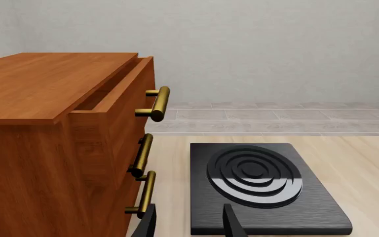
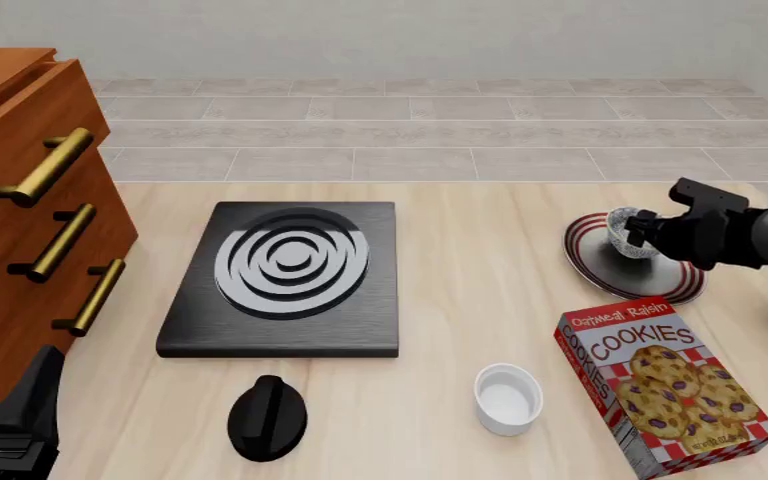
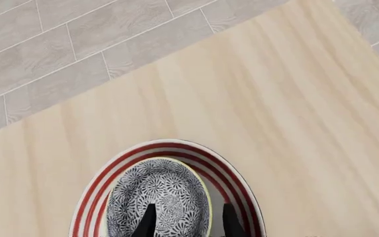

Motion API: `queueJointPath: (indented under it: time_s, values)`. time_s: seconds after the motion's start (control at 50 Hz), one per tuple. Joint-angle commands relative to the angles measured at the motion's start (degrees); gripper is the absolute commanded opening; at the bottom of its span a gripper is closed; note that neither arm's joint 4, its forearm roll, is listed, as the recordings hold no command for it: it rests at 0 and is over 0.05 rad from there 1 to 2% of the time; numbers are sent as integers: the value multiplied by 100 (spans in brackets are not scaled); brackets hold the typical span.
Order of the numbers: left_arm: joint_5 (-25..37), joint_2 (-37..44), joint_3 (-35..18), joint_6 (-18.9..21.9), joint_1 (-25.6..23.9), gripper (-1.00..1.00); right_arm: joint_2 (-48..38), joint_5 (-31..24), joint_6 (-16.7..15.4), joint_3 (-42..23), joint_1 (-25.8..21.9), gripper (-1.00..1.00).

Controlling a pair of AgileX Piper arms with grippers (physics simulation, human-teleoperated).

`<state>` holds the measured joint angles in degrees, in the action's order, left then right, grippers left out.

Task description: Pick the akita bowl next to the ramekin and place it on the plate.

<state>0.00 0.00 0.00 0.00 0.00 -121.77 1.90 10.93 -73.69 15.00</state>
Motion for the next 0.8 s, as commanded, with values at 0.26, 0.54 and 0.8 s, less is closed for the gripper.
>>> queueJointPath:
  time_s: [0.26, 0.54, 0.8]
  values:
    - [0, 0, 0, 0, 0, 100, 430, -72, -77, 283, 11, 100]
    - [0, 0, 0, 0, 0, 100, 701, -98, -93, 472, 19, 100]
    - [0, 0, 0, 0, 0, 100, 997, -126, -109, 683, 9, 100]
